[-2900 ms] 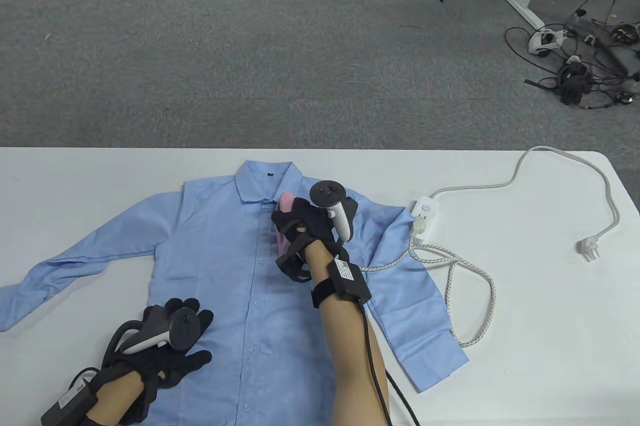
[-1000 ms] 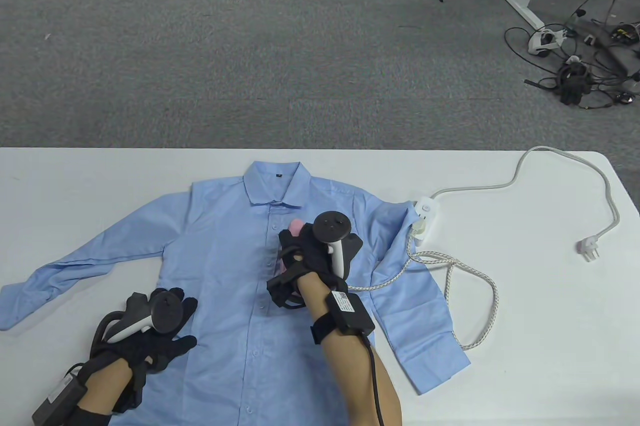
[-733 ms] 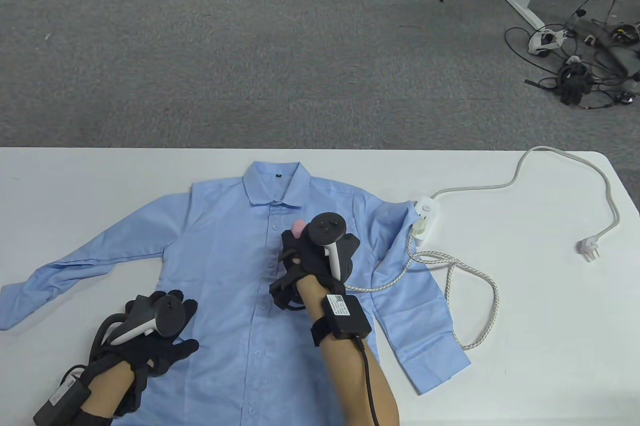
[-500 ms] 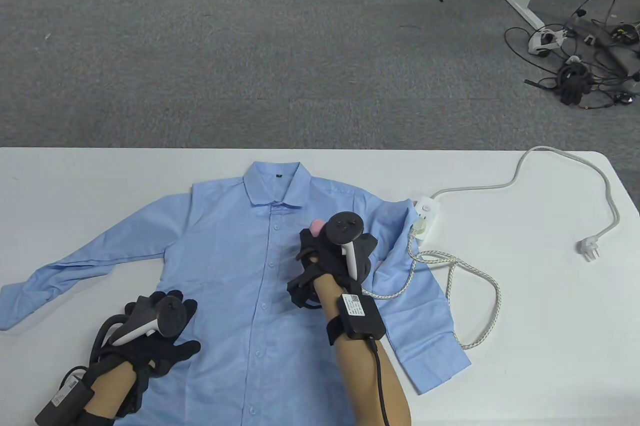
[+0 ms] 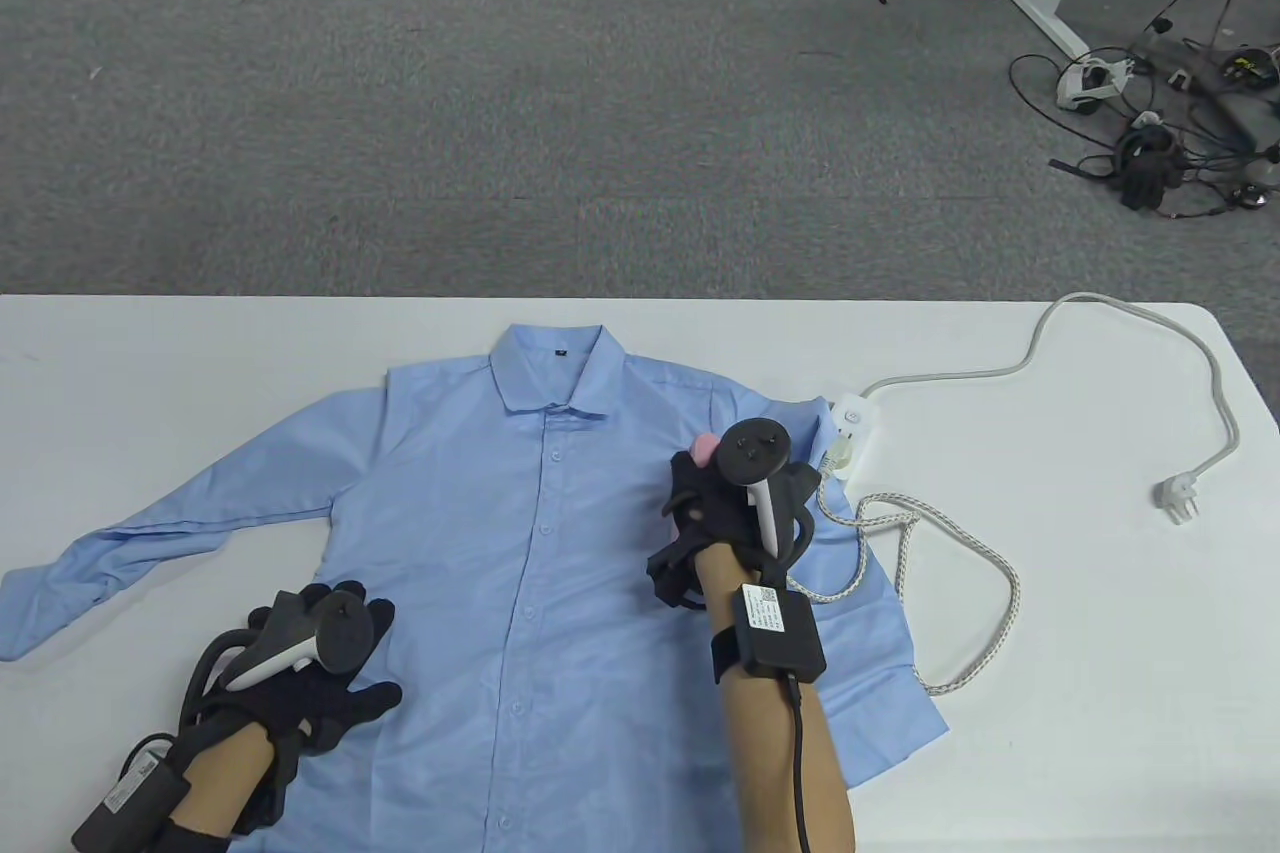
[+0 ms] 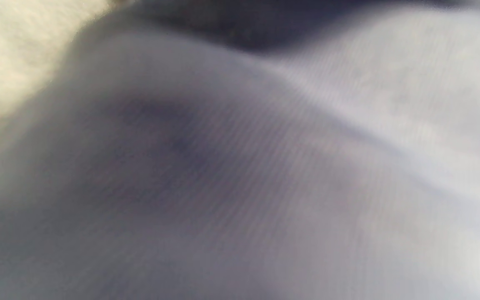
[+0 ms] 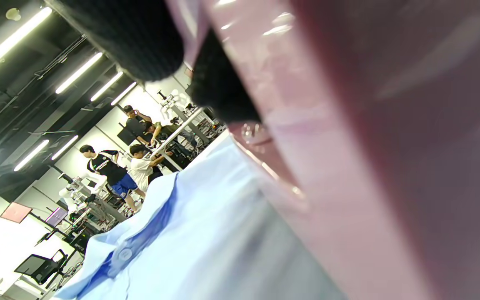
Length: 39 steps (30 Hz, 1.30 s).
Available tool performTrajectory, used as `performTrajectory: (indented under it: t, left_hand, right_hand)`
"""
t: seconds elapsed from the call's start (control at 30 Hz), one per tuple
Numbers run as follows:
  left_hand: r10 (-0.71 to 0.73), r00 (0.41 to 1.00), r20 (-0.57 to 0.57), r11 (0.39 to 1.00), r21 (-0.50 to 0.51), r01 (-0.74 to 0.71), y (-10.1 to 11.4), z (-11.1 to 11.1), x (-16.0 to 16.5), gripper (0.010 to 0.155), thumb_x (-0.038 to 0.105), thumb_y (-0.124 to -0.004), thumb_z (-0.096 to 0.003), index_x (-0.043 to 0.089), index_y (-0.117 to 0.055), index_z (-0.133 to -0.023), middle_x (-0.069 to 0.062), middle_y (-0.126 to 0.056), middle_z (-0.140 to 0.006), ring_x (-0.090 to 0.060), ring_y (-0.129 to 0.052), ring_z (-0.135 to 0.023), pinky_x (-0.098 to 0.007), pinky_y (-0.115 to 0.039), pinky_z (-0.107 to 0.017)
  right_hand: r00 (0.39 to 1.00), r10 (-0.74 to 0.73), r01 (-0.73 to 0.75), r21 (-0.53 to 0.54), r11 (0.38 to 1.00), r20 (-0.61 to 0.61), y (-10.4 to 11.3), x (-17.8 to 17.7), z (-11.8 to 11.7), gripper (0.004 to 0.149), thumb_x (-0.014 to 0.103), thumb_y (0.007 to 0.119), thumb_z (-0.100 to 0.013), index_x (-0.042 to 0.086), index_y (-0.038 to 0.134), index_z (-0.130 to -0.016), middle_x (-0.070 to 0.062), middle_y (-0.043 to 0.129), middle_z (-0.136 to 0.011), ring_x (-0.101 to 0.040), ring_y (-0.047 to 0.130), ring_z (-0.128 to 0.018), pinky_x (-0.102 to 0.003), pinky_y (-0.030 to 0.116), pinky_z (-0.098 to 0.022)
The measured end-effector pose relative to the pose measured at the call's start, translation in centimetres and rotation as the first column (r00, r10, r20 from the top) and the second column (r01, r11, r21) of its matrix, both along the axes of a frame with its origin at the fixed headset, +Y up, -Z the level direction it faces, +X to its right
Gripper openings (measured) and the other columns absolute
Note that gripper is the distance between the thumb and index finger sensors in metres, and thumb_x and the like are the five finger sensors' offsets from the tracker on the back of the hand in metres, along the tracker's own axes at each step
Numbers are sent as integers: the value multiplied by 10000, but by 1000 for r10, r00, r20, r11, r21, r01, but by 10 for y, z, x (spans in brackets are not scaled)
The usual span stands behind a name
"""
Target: Iron long-sleeve shirt with electric iron on table
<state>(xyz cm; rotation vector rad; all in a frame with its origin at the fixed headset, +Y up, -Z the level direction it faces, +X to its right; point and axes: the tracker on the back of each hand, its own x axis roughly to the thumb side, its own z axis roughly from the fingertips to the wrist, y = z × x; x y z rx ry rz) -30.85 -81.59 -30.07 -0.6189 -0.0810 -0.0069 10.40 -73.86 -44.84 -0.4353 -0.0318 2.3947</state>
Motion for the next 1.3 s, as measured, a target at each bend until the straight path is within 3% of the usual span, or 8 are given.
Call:
performTrajectory:
  t: [0.3,0.4,0.53,0.67,0.73,0.93,1.3]
  left_hand:
    - [7,1000,2,1000,8,-7,0,-1,1,894,785,-503,-335,458,-26,-1016,40,82,-1144,-317,49,-1107,-655,-70,-729]
    - [33,999,21,998,53,-34,-2,0,2,895,783,-503,-333,456,-41,-1027,40,57,-1152,-318,30,-1112,-648,-61,-727]
    - [39,998,45,996,78,-43,1,2,9,864,764,-500,-351,454,-88,-1044,46,14,-1170,-313,-12,-1129,-636,-50,-725]
    - [45,999,28,992,113,-48,8,2,10,849,750,-490,-362,443,-123,-1063,57,1,-1179,-302,-29,-1141,-629,-36,-725]
    - [25,999,31,990,141,-29,8,2,9,843,743,-500,-365,445,-136,-1064,62,-9,-1182,-295,-33,-1144,-627,-35,-727]
    - [10,999,44,995,97,-14,2,4,7,850,742,-515,-369,445,-111,-1054,49,-20,-1185,-301,-44,-1145,-630,-44,-729]
    - [1,999,44,997,71,-5,1,4,8,875,766,-488,-352,438,-61,-1041,29,23,-1166,-333,-17,-1125,-641,-77,-732]
  right_hand:
    - [1000,10,-9,-22,1000,9,1,6,-3,750,398,812,-415,-136,558,-875,-210,820,-644,-139,971,-307,-366,888,-203]
    - [997,-79,80,-22,997,13,1,5,0,736,350,820,-416,-162,543,-865,-246,806,-640,-178,969,-304,-407,876,-211]
    - [991,-128,128,14,992,-47,14,-15,18,734,343,805,-426,-174,522,-864,-255,792,-645,-181,961,-308,-409,871,-214]
    - [979,-158,159,-8,987,-132,26,-54,50,737,338,792,-434,-188,509,-865,-268,783,-649,-188,959,-313,-415,868,-213]
    - [977,-150,149,-19,989,-149,23,-66,60,738,337,788,-436,-193,506,-865,-272,781,-650,-188,959,-315,-415,869,-212]
    - [977,-169,158,-92,983,-128,1,-97,82,739,331,775,-439,-212,496,-855,-293,775,-647,-181,978,-311,-411,896,-200]
    - [994,-27,26,-7,1000,-106,-7,-114,96,739,368,762,-442,-190,513,-858,-260,790,-635,-134,973,-280,-367,899,-174]
